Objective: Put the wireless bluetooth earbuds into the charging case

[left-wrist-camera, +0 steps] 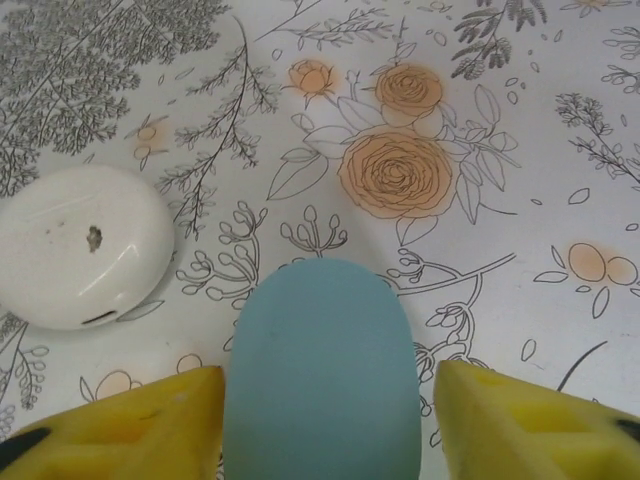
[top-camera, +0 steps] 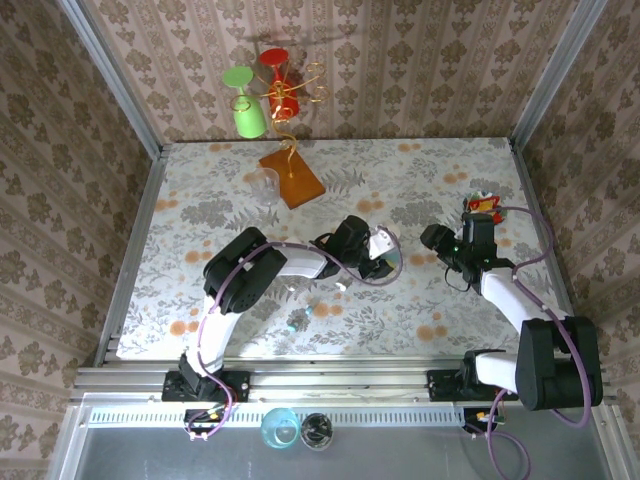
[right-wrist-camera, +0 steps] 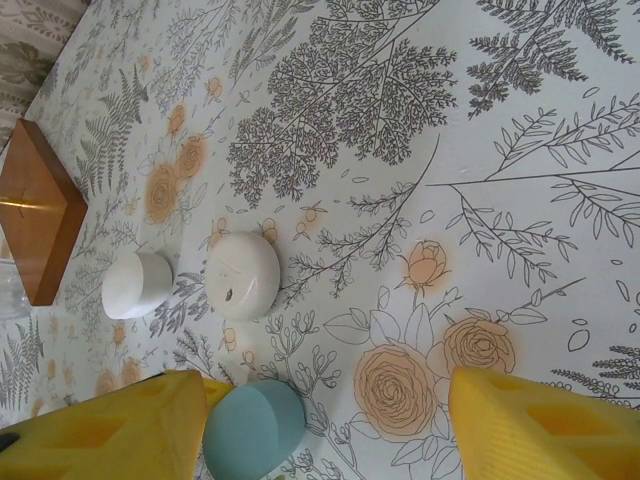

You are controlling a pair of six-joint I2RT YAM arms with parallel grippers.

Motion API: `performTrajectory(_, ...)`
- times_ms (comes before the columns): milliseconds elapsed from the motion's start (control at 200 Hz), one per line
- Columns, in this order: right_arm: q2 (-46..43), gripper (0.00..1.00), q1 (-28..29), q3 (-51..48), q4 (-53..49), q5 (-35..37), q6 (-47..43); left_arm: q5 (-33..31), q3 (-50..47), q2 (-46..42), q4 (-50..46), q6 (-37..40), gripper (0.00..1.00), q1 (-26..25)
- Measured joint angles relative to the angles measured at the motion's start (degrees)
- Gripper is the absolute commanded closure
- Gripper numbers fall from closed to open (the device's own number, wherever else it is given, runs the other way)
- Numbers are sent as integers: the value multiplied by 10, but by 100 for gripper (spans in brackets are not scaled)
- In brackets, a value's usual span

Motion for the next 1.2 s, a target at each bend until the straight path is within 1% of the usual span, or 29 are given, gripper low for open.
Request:
performTrajectory(90,0,33,-1,0,0,0,0,3,0,0,4,2,60,0)
performTrajectory(220,-2,33,-2,0,-6,-6,-1,11,-5,-1,12,4,60,0)
performTrajectory(330,-6,33,-2,0,-13,-24,-2,27,-29,-16,18,9,60,3)
performTrajectory(535,-14,33,-2,-9,12,-103,8,83,-97,-92,38,16,63,23)
performTrajectory(700,-5,33,1,-20,66,-188,58,123,-134,-151,61,16,63,50)
performTrajectory(840,9,30,32,-23,123,-241,112,139,-167,-205,62,18,63,71)
performTrajectory(1025,31,27,99,-23,197,-273,174,162,-187,-240,63,29,63,95)
performTrajectory(1125,59,31,131,-23,236,-282,203,168,-193,-244,63,30,63,102)
performTrajectory(1200,83,34,145,-23,265,-287,225,172,-200,-249,63,30,63,103)
